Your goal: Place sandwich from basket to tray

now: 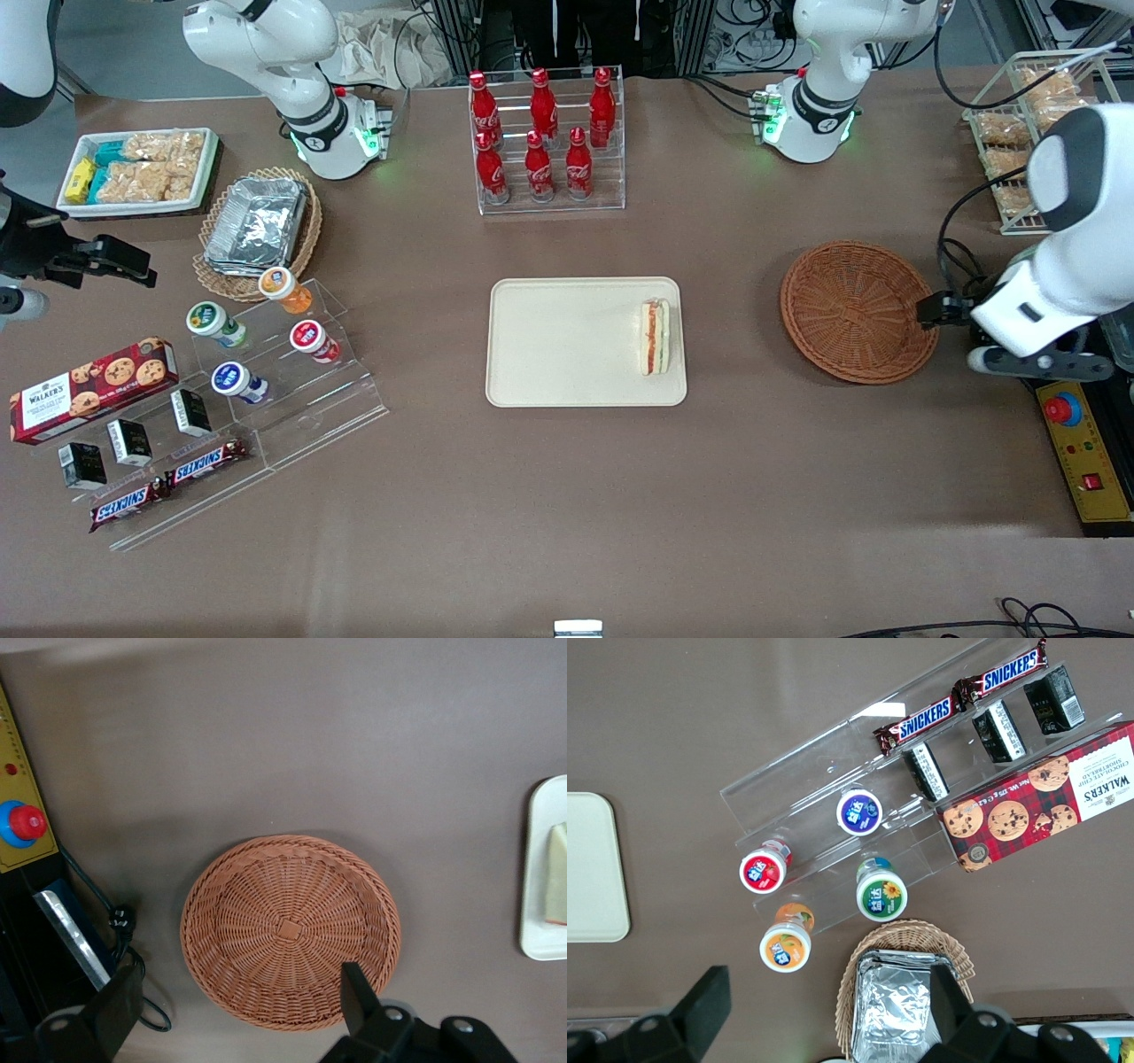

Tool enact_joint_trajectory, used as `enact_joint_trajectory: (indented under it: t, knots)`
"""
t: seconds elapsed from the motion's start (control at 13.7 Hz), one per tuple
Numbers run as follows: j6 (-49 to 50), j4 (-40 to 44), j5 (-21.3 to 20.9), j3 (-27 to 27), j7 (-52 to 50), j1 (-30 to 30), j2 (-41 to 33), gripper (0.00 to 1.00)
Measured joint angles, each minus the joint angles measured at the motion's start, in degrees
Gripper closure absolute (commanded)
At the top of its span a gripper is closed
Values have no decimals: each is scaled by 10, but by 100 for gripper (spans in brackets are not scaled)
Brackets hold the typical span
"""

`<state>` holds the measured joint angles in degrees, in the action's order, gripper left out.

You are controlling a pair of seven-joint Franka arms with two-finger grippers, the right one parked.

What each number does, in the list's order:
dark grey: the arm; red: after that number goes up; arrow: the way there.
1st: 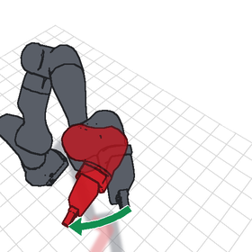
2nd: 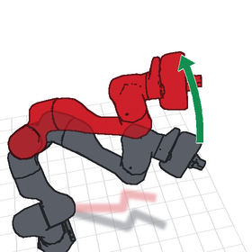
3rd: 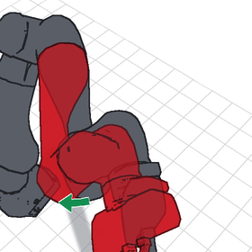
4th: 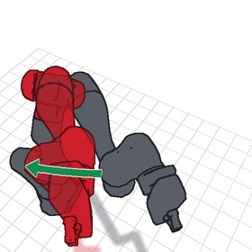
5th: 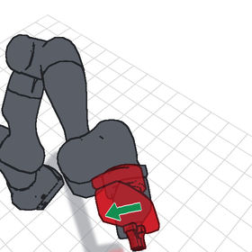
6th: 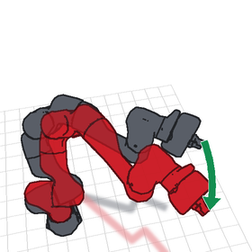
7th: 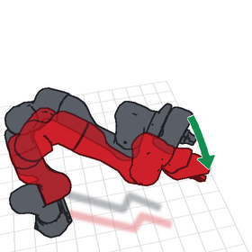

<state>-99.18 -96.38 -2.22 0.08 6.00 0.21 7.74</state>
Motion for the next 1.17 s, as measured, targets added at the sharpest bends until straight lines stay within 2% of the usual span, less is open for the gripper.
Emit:
enact_joint_trajectory:
  t: [0.15,0.29,0.58,1.17]
  knots:
    - [3,0,22,-28,31,1,-22,0]
    - [12,9,26,-38,55,1,-38,0]
    - [49,46,26,-39,60,1,-43,0]
    - [51,47,26,-39,60,1,-41,0]
